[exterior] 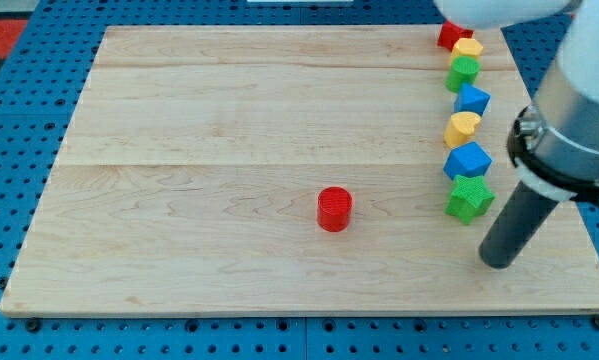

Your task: Move the green star towards the center of the board

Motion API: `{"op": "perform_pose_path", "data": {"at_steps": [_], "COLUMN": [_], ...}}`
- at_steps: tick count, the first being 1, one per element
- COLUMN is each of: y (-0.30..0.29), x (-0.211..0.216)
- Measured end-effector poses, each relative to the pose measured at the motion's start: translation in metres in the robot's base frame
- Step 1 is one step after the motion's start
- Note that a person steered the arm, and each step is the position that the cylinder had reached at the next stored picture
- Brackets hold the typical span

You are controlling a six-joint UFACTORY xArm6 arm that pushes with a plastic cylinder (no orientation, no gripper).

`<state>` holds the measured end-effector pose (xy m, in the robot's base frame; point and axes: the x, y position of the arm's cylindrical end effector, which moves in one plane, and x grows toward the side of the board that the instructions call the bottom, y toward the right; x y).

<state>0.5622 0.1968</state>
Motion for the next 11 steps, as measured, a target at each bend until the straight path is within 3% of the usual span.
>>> {"op": "perform_pose_path", "data": {"at_steps": [3, 8, 11], "y": [0.039, -0.042, -0.031], "x": [-0.053, -0.044, -0.054]}}
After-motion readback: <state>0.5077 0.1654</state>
